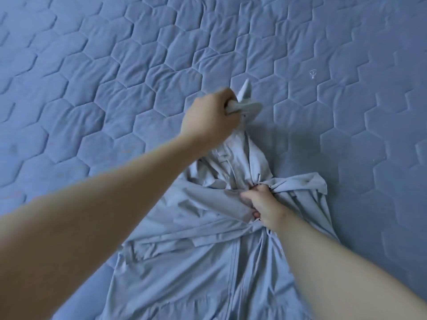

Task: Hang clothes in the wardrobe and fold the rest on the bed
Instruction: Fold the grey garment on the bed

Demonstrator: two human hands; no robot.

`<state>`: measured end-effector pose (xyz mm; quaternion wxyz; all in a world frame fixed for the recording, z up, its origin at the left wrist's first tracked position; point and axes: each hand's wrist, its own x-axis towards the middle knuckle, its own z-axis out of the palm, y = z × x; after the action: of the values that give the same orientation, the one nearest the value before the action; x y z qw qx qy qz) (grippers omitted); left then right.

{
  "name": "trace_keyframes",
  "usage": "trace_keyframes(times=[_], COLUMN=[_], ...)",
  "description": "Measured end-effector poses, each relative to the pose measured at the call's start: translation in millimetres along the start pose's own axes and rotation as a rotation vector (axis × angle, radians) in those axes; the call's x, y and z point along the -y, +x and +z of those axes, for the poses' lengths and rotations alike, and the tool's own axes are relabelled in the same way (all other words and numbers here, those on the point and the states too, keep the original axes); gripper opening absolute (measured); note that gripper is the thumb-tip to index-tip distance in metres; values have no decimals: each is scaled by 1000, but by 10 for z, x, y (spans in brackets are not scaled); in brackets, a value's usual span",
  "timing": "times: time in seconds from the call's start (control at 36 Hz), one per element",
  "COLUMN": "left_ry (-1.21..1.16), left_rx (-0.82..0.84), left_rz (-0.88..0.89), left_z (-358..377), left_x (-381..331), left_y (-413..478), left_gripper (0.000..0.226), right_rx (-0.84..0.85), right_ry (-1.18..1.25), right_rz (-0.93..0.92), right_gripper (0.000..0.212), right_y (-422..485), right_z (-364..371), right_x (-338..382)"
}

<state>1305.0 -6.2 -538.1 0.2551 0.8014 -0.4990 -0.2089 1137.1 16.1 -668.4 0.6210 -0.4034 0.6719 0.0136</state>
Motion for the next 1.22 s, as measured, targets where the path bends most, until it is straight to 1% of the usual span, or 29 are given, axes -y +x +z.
trace_keyframes(times=[0.06,0.11,0.14,0.17,0.22,0.25,0.33,0.36,0.42,0.44,0.5,0.53,0.58,0.64,0.72,0.78,0.81,0.83,0.86,0.89,0.97,1.03,1.08,1.11,1.14,1.17,1.19,1.22], left_ry=[23,103,151,193,262,299,311,311,331,353,365,337,280,273,152,9,-62,-111,-134,-139,-156,-194,-156,-127,-114,-110,-107,-84], left_rx=[107,262,349,433,559,608,735,715,545,479,399,428,547,612,574,554,540,534,542,550,534,429,300,265,248,250,273,301], left_rz=[66,72,56,40,21,24,15,41,111,110,46,-19,-167,-209,-364,-523,-591,-642,-665,-659,-666,-709,-740,-743,-734,-717,-699,-673], left_z=[14,104,161,221,343,411,549,574,609,646,659,672,705,776,892,978,1024,1057,1067,1075,1027,928,820,778,746,725,720,729], left_x=[-67,-37,-4,30,111,168,295,329,382,433,462,452,393,374,271,202,183,171,163,181,269,372,503,557,586,585,560,524], left_y=[-510,-1006,-1241,-1467,-1869,-2060,-2584,-2751,-3067,-3234,-3532,-3662,-3820,-3875,-3795,-3691,-3650,-3617,-3597,-3590,-3604,-3626,-3648,-3660,-3671,-3687,-3717,-3763], left_gripper=[20,26,27,28,30,31,42,45,43,36,24,23,29,39,45,41,35,23,11,10,18,18,14,11,9,12,21,30], right_rx=[38,38,-1,-74,-258,-307,-306,-294,-276,-267,-204,-151,-59,-12,-2,1,2,-2,-5,-13,-52,-58,-63,-85,-142,-232,-336,-421], right_ry=[26,65,54,4,-90,-125,-231,-258,-332,-364,-394,-408,-434,-438,-425,-390,-371,-364,-365,-368,-371,-362,-381,-420,-489,-582,-673,-752], right_rz=[-92,-173,-202,-220,-230,-228,-250,-252,-238,-230,-192,-164,-122,-97,-77,-64,-64,-58,-64,-69,-76,-73,-97,-122,-161,-214,-276,-328], right_gripper=[23,29,29,25,21,21,21,21,18,14,10,11,14,18,21,21,21,20,17,16,15,12,9,10,12,14,16,23], right_y=[-181,-390,-476,-561,-751,-894,-1277,-1403,-1593,-1687,-1868,-1949,-2082,-2177,-2276,-2316,-2326,-2348,-2361,-2376,-2415,-2464,-2522,-2548,-2571,-2597,-2625,-2643], right_z=[-55,-95,-102,-112,-125,-130,-173,-202,-244,-258,-246,-222,-155,-76,-15,-28,-46,-71,-98,-128,-221,-271,-310,-330,-341,-348,-347,-343], right_x=[-73,-173,-249,-342,-569,-689,-1119,-1250,-1526,-1661,-1935,-2067,-2288,-2456,-2626,-2712,-2754,-2781,-2809,-2827,-2912,-2946,-2976,-2992,-3000,-3003,-3010,-3018])
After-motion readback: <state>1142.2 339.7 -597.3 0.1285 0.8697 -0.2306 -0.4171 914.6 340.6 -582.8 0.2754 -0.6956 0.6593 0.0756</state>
